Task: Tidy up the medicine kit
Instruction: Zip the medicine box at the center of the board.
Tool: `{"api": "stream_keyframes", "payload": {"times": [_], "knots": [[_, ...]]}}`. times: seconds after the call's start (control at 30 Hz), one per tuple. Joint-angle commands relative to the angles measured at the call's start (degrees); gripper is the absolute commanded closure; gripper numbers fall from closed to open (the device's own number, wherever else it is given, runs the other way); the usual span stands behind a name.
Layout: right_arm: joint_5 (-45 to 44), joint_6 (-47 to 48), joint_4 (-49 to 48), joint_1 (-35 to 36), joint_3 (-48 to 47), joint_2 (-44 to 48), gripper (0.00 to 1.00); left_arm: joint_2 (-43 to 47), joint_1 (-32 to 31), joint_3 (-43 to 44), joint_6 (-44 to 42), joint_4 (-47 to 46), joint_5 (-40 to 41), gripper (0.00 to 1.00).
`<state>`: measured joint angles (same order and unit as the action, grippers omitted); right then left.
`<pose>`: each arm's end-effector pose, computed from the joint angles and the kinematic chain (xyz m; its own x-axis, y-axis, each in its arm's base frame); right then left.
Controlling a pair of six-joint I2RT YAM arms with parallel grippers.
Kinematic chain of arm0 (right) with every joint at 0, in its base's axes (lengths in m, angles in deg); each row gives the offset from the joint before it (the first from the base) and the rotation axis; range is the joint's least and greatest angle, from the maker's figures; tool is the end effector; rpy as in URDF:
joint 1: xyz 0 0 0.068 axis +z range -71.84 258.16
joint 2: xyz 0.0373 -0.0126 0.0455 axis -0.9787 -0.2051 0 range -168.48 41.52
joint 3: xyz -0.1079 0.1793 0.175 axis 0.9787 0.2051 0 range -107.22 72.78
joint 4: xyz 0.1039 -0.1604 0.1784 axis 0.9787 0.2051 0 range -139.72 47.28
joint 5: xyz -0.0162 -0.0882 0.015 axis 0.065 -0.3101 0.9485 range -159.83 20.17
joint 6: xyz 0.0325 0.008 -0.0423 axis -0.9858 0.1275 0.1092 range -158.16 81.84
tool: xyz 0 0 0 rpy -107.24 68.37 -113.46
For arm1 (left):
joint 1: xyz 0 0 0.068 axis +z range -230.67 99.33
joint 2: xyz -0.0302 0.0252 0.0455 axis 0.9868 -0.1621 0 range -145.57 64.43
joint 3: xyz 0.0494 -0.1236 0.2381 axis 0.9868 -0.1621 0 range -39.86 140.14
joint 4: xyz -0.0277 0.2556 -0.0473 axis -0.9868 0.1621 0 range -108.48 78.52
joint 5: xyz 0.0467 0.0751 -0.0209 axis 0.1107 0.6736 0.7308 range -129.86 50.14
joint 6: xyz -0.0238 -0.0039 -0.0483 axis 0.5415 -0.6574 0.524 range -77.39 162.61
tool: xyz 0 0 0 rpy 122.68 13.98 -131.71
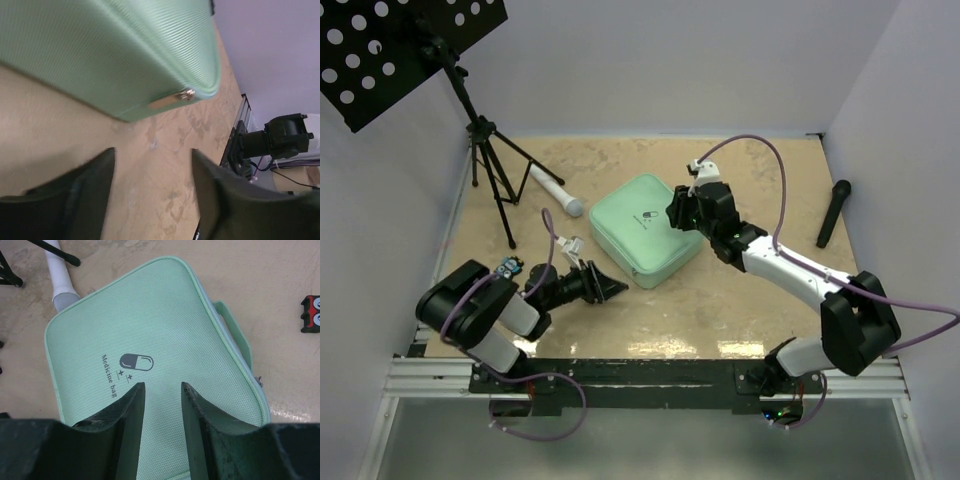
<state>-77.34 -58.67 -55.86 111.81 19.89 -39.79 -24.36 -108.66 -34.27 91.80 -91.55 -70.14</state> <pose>0.2734 0.1763 0.2692 -0.4530 0.1159 -0.8839 -0.3096 0.9094 0.2779 0.1735 -0.1126 0.1228 -0.7400 -0.3468 -0.5763 0.4338 0.4087 -0.8030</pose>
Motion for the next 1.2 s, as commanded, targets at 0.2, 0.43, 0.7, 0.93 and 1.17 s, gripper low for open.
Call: {"api": "stream_keyframes", "payload": {"times": [0.2,0.43,0.7,0.93,1.17], "knots": [[1.79,1.00,-1.96,0.28,-0.64,-2.00,0.61,-6.14,-0.75,1.71,-1.81,-35.73,3.65,0.11],[1.88,1.09,-2.83,0.36,-0.20,-2.53,0.61,-2.88,-1.28,3.55,-2.43,-35.73,2.69,0.32],[2.59,0.91,-2.92,0.37,-0.55,-2.79,0.61,-6.21,-1.46,7.33,-2.34,-35.64,0.93,0.36],[3.02,0.91,-3.10,0.45,-0.47,-3.14,0.61,-7.44,-1.46,10.14,-2.78,-35.73,-0.04,0.35],[3.11,1.00,-3.10,0.45,-0.73,-3.41,0.61,-9.20,-2.51,12.78,-2.08,-35.64,-2.67,0.40]]}}
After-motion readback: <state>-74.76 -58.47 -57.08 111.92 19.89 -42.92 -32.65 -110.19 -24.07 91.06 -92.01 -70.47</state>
